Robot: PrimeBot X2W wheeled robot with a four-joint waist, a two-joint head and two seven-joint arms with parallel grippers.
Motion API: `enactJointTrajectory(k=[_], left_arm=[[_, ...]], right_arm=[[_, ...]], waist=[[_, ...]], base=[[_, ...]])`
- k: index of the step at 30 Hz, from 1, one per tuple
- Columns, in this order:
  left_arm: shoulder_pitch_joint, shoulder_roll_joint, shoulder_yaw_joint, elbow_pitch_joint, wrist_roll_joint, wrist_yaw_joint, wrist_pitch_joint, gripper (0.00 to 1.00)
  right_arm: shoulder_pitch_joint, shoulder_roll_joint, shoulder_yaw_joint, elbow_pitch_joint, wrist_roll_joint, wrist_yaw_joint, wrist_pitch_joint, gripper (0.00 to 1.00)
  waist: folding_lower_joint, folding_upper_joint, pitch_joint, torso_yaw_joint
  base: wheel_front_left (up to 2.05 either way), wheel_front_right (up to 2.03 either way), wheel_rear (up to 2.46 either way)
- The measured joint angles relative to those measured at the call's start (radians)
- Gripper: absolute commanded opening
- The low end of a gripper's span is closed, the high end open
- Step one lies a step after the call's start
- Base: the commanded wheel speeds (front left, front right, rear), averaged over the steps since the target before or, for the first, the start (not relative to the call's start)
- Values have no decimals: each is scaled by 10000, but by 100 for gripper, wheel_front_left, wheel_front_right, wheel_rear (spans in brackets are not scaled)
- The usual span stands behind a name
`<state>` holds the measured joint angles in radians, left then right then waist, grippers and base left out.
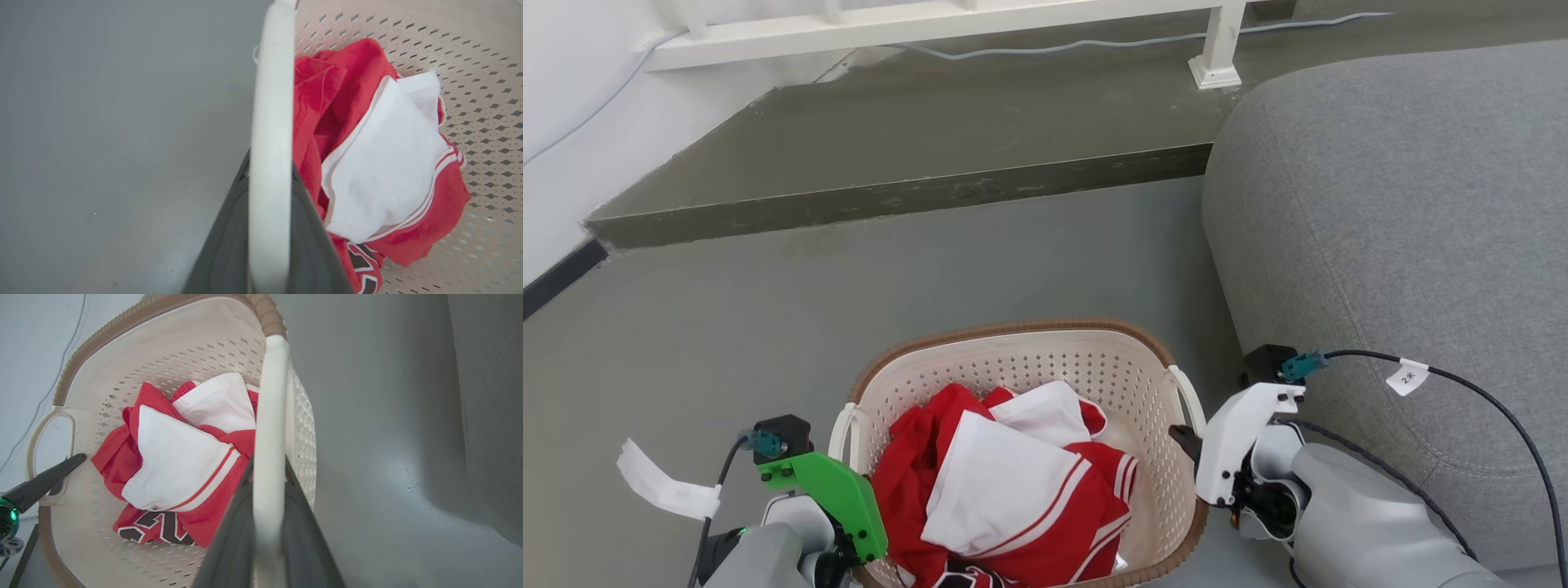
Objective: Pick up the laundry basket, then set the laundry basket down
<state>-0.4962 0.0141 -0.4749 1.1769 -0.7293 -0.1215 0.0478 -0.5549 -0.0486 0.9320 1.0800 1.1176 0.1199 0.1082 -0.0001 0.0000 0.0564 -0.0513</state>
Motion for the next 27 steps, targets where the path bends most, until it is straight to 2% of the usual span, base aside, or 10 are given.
enactJointTrajectory(k=[27], left_arm=[[0,27,-345,-178,-245,207,-6,0]], right_arm=[[-113,-44,224,17,109,-75,-2,0]], waist=[[0,0,58,-74]], base=[[0,0,0]])
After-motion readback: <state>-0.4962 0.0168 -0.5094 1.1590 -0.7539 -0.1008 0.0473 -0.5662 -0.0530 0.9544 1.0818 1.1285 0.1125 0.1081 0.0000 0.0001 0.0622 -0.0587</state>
